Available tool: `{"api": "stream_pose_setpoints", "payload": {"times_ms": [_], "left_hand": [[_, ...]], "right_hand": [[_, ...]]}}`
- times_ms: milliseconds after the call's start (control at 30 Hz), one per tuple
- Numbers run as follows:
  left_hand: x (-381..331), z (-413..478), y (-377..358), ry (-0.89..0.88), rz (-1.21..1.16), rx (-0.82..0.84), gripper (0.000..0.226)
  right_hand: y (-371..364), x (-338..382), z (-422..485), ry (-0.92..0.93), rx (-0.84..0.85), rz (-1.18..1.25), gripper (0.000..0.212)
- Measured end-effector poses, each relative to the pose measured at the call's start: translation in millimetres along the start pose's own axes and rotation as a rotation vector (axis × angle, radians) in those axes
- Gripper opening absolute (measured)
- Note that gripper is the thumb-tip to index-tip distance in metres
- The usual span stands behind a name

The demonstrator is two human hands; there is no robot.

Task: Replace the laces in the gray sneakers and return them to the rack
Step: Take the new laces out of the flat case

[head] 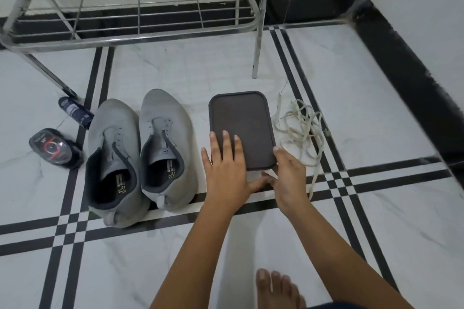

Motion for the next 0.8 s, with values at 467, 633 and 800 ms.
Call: {"api": "stream_pose_setpoints", "payload": {"times_ms": [467,633,800], "left_hand": [[-8,13,49,-0.186,-0.238,-0.312,0.074],[27,-12,72,0.015,-0.741,-0.556,0.067],[66,-22,104,0.301,-0.971,-0.938,0.029]], "right_hand": [[3,-3,7,-0.004,0.057,-0.059,0.022],[-4,0,6,0.05,0.074,-0.136,0.03],[3,-6,11,0.004,0.005,-0.096,0.011]]}}
Point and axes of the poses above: each hand's wrist, its own z-axis towards the middle knuckle, its own y-axis out of the back of the hand, x = y × z, the point moved 9 cm from there along z, towards the middle knuckle, and after that the axes turned 3 degrees about -z, right-handed, at the moved point
